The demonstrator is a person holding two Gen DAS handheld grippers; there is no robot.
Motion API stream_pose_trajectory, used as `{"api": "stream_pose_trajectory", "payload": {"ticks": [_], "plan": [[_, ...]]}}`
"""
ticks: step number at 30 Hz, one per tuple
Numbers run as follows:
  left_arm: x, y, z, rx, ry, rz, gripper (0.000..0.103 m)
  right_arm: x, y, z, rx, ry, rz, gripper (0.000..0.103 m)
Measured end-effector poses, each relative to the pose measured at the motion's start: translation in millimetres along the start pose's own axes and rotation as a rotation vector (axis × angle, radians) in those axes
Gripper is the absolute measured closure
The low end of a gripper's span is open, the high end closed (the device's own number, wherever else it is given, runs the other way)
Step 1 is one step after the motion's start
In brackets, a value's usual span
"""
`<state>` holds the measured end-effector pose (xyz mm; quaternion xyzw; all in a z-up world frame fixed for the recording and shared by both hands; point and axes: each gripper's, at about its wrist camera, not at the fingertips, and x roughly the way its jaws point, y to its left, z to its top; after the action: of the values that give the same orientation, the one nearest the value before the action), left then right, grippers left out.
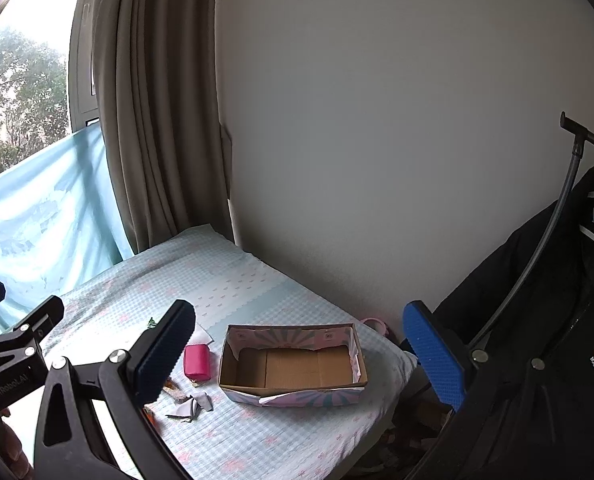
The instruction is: Organize soft objects
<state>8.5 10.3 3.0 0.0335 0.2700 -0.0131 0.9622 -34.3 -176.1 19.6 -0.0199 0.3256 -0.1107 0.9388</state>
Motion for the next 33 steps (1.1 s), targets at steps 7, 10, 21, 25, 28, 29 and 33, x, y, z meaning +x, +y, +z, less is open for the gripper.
{"api": "stream_pose_trajectory", "payload": {"ticks": [7,10,21,25,28,29,33], "plan": [[2.0,-0.5,1.4,-0.002,0.003,-0.001,0.000,1.3,-1.4,1.5,0.000,0.002,-0.001,0.000],[3.2,-0.6,2.1,-0.003,0.006,-0.001,0.000,2.0,-1.2,2.2,0.002,0.003,0.000,0.000],[4.4,-0.5,1.5,-0.003,0.008,0.000,0.000,4.6,-1.0,3.2,0.001,0.007,0.004,0.000],[4.5,-0.7,1.7,-0.002,0.008,-0.001,0.000,4.5,-1.2,1.8,0.003,0.005,0.006,0.000],[4.4,-0.8,1.6,-0.002,0.008,-0.001,0.000,4.7,-1.2,1.7,0.004,0.005,0.006,0.000],[4.4,-0.7,1.6,-0.001,0.007,-0.001,0.000,4.6,-1.1,1.8,0.004,0.005,0.006,0.000],[4.7,-0.6,1.2,-0.002,0.008,-0.002,0.000,4.7,-0.9,1.8,0.002,0.005,0.005,0.000]]}}
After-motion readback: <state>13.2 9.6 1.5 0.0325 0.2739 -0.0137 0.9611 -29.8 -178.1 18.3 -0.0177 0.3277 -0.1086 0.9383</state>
